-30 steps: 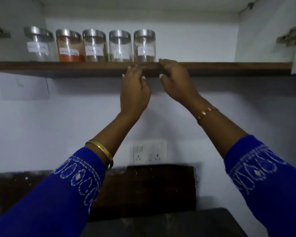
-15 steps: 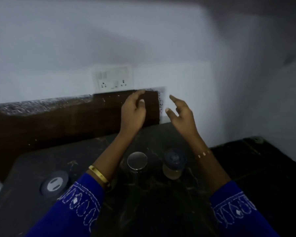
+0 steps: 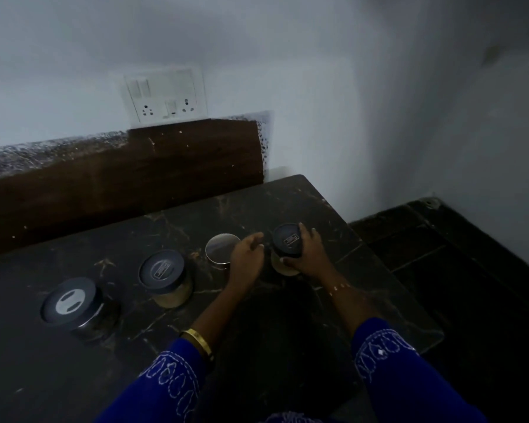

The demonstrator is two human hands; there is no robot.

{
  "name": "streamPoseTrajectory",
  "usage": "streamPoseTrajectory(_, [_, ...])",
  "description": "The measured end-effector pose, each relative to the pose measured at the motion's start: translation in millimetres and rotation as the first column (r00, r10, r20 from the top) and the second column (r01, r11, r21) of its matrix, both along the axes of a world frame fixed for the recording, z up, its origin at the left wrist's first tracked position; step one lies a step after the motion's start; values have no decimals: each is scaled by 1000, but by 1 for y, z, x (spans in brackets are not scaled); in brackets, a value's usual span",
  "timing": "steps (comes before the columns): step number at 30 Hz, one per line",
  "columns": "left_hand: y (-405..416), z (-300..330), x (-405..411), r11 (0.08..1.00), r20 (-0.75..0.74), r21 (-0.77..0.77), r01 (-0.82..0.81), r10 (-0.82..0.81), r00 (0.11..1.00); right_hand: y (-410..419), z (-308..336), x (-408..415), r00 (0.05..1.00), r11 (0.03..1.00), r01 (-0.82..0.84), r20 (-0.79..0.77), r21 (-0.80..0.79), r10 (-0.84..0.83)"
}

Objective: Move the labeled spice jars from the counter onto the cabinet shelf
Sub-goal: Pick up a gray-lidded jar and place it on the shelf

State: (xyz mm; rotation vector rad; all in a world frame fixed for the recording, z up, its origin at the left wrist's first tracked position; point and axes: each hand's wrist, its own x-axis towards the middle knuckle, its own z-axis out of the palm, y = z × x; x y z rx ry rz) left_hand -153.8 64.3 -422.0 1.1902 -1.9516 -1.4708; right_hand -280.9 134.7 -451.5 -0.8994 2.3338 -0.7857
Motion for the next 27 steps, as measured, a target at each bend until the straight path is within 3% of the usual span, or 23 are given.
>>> streamPoseTrajectory(12, [13,-6,16,983,-16,176,-52,55,998,-2,-25,0,995,975,86,-25,-203,-93])
streamPoseTrajectory(14, [15,-4,18,981,-15,186,-47,51,999,1,-22,4,985,943,172,51,-287,-164])
streamPoseTrajectory(17, [17,12,20,978,-88,209,3,16,996,4,-3,8,932,836,320,305,-445,-195])
streamPoseTrajectory(20, [14,35,18,978,-196,209,21,21,980,7,30,7,842,760,360,540,-542,-14])
streamPoseTrajectory(23, [2,51,19,966,-279,260,17,58,959,6,51,3,736,683,366,646,-631,202])
streamPoseTrajectory(25, [-6,54,23,925,-349,374,68,72,934,3,59,5,660,642,389,686,-661,305])
streamPoseTrajectory(27, [-12,57,28,816,-398,553,170,79,914,-1,66,7,599,626,383,698,-680,392])
